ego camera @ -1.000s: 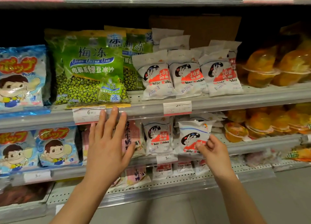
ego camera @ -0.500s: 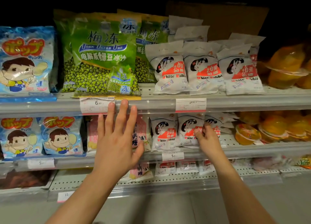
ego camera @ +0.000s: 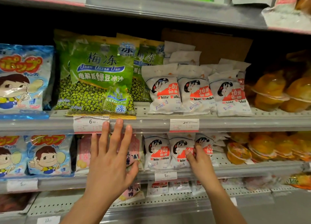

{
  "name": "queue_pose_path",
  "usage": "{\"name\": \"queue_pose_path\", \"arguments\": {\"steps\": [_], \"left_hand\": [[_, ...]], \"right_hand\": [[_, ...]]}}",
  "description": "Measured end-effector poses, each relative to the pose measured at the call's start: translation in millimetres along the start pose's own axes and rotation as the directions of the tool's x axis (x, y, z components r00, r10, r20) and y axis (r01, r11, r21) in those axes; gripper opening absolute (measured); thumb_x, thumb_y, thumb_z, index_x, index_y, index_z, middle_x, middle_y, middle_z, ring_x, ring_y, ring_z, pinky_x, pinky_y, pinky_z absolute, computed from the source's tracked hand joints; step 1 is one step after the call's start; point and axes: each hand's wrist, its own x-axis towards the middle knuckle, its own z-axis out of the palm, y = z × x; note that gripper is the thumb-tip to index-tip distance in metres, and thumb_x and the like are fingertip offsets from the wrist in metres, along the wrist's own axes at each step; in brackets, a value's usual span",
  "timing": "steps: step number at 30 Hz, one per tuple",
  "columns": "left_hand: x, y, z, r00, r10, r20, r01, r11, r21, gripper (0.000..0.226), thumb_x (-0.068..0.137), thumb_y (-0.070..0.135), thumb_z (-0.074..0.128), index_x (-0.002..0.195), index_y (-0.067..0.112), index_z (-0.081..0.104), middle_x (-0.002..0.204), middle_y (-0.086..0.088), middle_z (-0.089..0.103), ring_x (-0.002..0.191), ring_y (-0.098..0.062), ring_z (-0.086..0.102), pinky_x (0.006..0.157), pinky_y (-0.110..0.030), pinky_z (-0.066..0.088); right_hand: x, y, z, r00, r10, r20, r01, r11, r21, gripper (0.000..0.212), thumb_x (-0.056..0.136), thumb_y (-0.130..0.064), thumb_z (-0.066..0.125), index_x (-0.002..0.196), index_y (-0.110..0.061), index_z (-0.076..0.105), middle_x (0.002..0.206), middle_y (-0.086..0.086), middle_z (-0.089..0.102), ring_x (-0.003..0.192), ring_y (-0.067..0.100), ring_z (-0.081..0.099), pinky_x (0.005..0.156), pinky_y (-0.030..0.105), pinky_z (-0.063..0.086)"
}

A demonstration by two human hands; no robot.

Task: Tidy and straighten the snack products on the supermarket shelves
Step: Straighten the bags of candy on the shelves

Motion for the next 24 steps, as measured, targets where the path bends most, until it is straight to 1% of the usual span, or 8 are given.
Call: {"name": "queue_pose_path", "arguments": {"steps": [2, 8, 10, 12, 15, 17, 19, 24], "left_hand": [[0.0, 0.3, 0.0, 1.000, 0.000, 0.001, 0.000, 1.000, -0.008, 0.095, 0.081, 0.057, 0.052, 0.160, 0.012, 0.025, 0.170, -0.013, 0.009, 0.155, -0.043, 0.005, 0.117, -0.070, 0.020], [0.0, -0.3, -1.5, 1.000, 0.004, 0.003, -0.004, 1.000, -0.030, 0.094, 0.079, 0.054, 0.053, 0.159, 0.013, 0.028, 0.170, -0.012, 0.011, 0.155, -0.042, 0.008, 0.117, -0.068, 0.019], [-0.2, -1.5, -1.9, 1.000, 0.007, 0.007, -0.006, 1.000, -0.030, 0.094, 0.078, 0.053, 0.053, 0.159, 0.013, 0.028, 0.170, -0.012, 0.011, 0.155, -0.042, 0.009, 0.117, -0.069, 0.021], [-0.5, -2.3, -1.7, 1.000, 0.011, 0.012, -0.011, 1.000, -0.024, 0.095, 0.078, 0.053, 0.054, 0.159, 0.013, 0.028, 0.170, -0.012, 0.011, 0.155, -0.041, 0.009, 0.117, -0.068, 0.021], [-0.8, -2.2, -1.3, 1.000, 0.016, 0.013, -0.016, 1.000, -0.017, 0.095, 0.078, 0.054, 0.053, 0.160, 0.013, 0.026, 0.170, -0.012, 0.010, 0.155, -0.041, 0.008, 0.118, -0.066, 0.018], [-0.7, -2.0, -1.1, 1.000, 0.014, 0.013, -0.014, 1.000, -0.021, 0.094, 0.079, 0.054, 0.052, 0.160, 0.014, 0.025, 0.170, -0.012, 0.010, 0.155, -0.041, 0.008, 0.119, -0.065, 0.017], [-0.6, -2.0, -0.9, 1.000, 0.012, 0.014, -0.012, 1.000, -0.024, 0.094, 0.079, 0.054, 0.052, 0.160, 0.014, 0.026, 0.170, -0.012, 0.010, 0.155, -0.041, 0.008, 0.119, -0.065, 0.016], [0.3, -0.6, 1.1, 1.000, 0.010, 0.007, -0.010, 1.000, -0.028, 0.095, 0.077, 0.053, 0.053, 0.160, 0.013, 0.027, 0.170, -0.012, 0.011, 0.155, -0.042, 0.009, 0.119, -0.065, 0.016]], "right_hand": [[-2.8, 2.6, 5.0, 0.998, -0.009, -0.068, 0.008, 1.000, -0.016, 0.031, 0.101, -0.038, 0.057, 0.121, -0.015, 0.053, 0.085, -0.005, 0.065, 0.078, 0.012, 0.065, 0.073, 0.039, 0.059], [-5.7, 1.8, 11.4, 0.983, -0.023, -0.183, -0.016, 0.977, -0.212, 0.037, 0.093, -0.059, 0.054, 0.103, -0.023, 0.053, 0.077, -0.013, 0.060, 0.068, 0.004, 0.061, 0.063, 0.033, 0.059], [-2.2, 5.2, 6.9, 0.970, -0.026, -0.241, -0.034, 0.969, -0.244, 0.043, 0.090, -0.062, 0.058, 0.106, -0.023, 0.054, 0.081, -0.011, 0.063, 0.069, 0.006, 0.061, 0.061, 0.033, 0.058], [0.6, 11.2, -2.3, 0.938, -0.024, -0.346, -0.059, 0.972, -0.228, 0.048, 0.092, -0.059, 0.059, 0.114, -0.016, 0.057, 0.096, -0.002, 0.067, 0.077, 0.013, 0.063, 0.066, 0.034, 0.056], [6.1, 24.8, -15.4, 0.898, -0.021, -0.439, -0.097, 0.965, -0.244, 0.046, 0.093, -0.048, 0.061, 0.114, -0.007, 0.058, 0.111, 0.011, 0.061, 0.099, 0.027, 0.061, 0.077, 0.039, 0.054], [11.8, 35.2, -18.7, 0.906, 0.063, -0.419, -0.174, 0.957, -0.232, 0.051, 0.091, -0.046, 0.067, 0.117, -0.004, 0.054, 0.112, 0.015, 0.061, 0.099, 0.030, 0.059, 0.077, 0.040, 0.054], [16.0, 41.9, -21.7, 0.921, 0.164, -0.354, -0.236, 0.956, -0.173, 0.054, 0.089, -0.051, 0.068, 0.116, -0.008, 0.051, 0.101, 0.011, 0.065, 0.087, 0.027, 0.062, 0.074, 0.041, 0.057], [21.1, 40.4, -31.3, 0.952, 0.144, -0.272, -0.187, 0.972, -0.140, 0.049, 0.088, -0.045, 0.074, 0.123, -0.012, 0.064, 0.113, 0.009, 0.072, 0.100, 0.032, 0.068, 0.076, 0.035, 0.051]]}}
